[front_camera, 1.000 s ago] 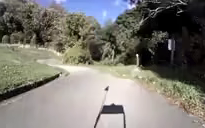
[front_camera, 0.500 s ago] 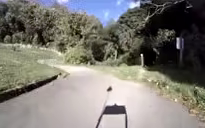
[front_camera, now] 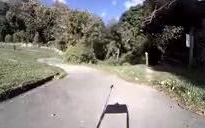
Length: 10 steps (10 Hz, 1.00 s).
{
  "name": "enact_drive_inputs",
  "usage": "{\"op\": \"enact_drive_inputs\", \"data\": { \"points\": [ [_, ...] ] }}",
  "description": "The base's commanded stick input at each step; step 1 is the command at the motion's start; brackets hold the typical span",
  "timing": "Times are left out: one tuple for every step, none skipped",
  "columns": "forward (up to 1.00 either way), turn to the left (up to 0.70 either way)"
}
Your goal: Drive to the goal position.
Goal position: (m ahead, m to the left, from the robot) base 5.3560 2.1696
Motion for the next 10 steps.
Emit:
{"op": "enact_drive_inputs", "data": {
  "points": [
    [1.0, 0.0],
    [1.0, 0.0],
    [1.0, 0.0],
    [1.0, 0.0],
    [1.0, 0.0],
    [1.0, -0.05],
    [1.0, -0.17],
    [1.0, -0.4],
    [1.0, -0.38],
    [1.0, -0.36]
  ]
}}
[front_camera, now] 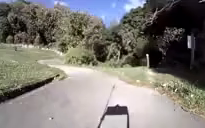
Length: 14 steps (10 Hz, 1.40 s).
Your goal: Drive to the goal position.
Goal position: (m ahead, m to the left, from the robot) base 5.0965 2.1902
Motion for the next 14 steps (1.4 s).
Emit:
{"op": "enact_drive_inputs", "data": {
  "points": [
    [1.0, 0.0],
    [1.0, 0.0],
    [1.0, 0.0],
    [1.0, 0.0],
    [1.0, 0.0],
    [1.0, 0.0],
    [1.0, 0.0],
    [1.0, 0.0],
    [1.0, 0.0],
    [1.0, 0.0],
    [1.0, 0.0],
    [1.0, 0.0],
    [1.0, 0.0],
    [1.0, 0.0]
  ]
}}
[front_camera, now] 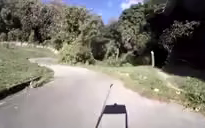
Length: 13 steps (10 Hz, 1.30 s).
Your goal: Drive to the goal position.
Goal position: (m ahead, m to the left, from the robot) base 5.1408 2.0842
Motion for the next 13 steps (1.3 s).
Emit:
{"op": "enact_drive_inputs", "data": {
  "points": [
    [1.0, 0.0],
    [1.0, 0.0],
    [1.0, 0.0],
    [1.0, 0.0],
    [1.0, 0.0],
    [1.0, 0.0],
    [1.0, 0.0],
    [1.0, 0.0],
    [1.0, 0.0],
    [1.0, -0.29],
    [1.0, -0.36],
    [1.0, -0.1],
    [1.0, -0.05]
  ]
}}
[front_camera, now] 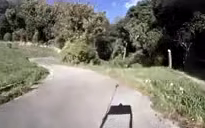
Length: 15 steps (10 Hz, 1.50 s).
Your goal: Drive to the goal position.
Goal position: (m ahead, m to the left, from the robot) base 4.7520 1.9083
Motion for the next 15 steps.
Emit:
{"op": "enact_drive_inputs", "data": {
  "points": [
    [1.0, -0.01],
    [1.0, 0.04],
    [1.0, 0.1],
    [1.0, 0.4],
    [1.0, 0.4],
    [1.0, 0.0],
    [1.0, 0.0],
    [1.0, 0.0],
    [1.0, 0.0],
    [1.0, 0.0],
    [1.0, 0.0],
    [1.0, 0.0],
    [1.0, 0.0],
    [1.0, 0.0],
    [1.0, 0.0]
  ]
}}
